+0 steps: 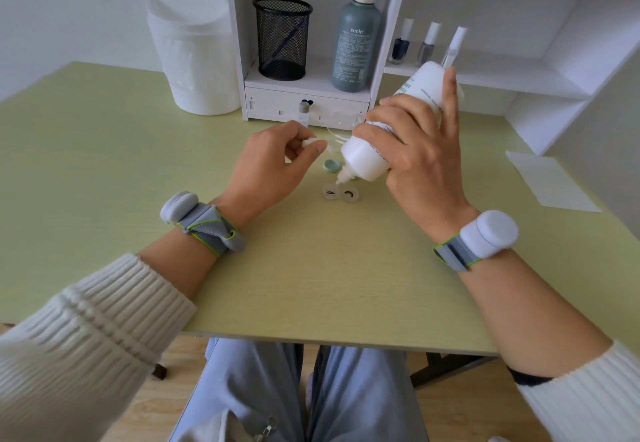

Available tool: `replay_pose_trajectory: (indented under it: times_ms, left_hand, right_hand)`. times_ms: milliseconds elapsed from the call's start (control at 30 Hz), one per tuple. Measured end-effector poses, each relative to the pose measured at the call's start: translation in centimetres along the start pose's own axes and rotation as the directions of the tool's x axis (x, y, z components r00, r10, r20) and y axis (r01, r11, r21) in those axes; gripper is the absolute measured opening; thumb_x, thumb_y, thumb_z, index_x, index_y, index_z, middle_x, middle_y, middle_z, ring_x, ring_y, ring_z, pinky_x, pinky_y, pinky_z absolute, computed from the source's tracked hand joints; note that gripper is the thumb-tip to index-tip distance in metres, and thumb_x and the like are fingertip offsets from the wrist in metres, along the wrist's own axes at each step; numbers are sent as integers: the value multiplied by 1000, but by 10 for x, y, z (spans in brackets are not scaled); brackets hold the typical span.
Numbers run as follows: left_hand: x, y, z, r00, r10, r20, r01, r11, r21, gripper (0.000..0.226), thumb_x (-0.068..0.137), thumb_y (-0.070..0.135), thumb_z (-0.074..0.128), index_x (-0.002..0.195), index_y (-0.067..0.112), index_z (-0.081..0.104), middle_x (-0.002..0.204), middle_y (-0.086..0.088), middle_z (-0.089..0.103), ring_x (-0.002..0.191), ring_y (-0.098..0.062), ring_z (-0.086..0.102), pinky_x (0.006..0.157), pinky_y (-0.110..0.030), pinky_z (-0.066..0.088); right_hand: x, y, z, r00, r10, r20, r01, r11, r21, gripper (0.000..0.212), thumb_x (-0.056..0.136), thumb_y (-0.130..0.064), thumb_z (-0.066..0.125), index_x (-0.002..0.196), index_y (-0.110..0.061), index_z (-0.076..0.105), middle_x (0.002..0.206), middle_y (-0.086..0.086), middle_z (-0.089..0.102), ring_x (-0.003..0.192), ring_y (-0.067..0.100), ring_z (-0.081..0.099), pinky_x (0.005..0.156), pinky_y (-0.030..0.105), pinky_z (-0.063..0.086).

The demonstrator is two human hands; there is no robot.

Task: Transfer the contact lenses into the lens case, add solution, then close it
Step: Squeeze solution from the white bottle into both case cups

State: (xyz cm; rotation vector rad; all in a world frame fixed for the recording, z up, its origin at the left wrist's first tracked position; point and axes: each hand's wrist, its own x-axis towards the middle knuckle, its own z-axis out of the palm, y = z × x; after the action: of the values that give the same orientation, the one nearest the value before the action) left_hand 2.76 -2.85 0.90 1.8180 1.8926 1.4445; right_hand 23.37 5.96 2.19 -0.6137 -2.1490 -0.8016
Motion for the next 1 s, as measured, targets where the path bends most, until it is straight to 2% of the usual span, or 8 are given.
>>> replay_pose_trajectory:
  times_ms: [733,1000]
  left_hand:
    - [-1,0,-1,1000,-2,18,2,1000,-7,24,96,34,64,98,11,69,83,1,68,76,-19,68,70,-44,59]
    - [-1,0,-1,1000,-14,26,15,999,-32,22,96,33,63,99,11,69,84,2,68,76,-16,69,70,-42,59]
  right_hand:
    - [0,-3,1,1000,1,13,-1,1000,-1,38,93,2,44,110,-18,71,110,2,68,113,30,61,124,62,6]
    - [-2,-2,-4,992,69,110,-73,997,34,54,76,9,55,119,-22,67,119,-2,63,121,27,54,123,64,6]
